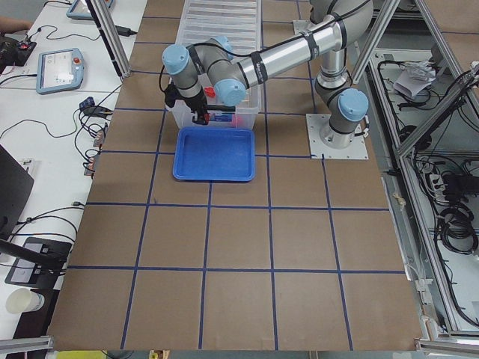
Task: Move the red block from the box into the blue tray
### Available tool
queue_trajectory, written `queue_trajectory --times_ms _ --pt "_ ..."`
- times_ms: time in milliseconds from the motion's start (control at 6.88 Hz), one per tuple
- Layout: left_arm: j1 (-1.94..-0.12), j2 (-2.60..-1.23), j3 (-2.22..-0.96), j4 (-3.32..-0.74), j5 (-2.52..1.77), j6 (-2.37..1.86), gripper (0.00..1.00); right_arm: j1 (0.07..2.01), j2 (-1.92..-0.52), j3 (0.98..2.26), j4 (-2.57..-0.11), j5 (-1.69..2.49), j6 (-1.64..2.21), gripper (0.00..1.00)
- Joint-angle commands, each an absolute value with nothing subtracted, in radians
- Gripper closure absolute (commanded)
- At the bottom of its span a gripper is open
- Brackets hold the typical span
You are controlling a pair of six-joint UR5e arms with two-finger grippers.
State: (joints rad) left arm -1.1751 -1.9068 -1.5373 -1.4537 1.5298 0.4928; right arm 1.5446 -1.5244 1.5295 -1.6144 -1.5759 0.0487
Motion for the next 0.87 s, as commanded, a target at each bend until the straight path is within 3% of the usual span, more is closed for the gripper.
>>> queue_trajectory --times_ms 0,291,581,726 --pt "-1.146 -1.936 -1.700 -1.189 1.537 0.575 1.00 1.519 -1.522 1.529 -1.617 -1.577 0.043 0.00" --pt "-1.126 -1.947 -1.820 -1.019 1.537 0.578 0.88 1.383 -1.523 1.531 -1.614 -1.575 -0.050 0.00" --pt "-1.126 -1.953 -1.821 -1.017 1.537 0.574 0.41 1.275 -1.520 1.534 -1.612 -1.629 -0.266 0.00" --pt "-1.127 -1.930 -1.795 -1.029 1.542 0.569 0.22 1.240 -1.514 1.548 -1.623 -1.664 -0.369 0.00"
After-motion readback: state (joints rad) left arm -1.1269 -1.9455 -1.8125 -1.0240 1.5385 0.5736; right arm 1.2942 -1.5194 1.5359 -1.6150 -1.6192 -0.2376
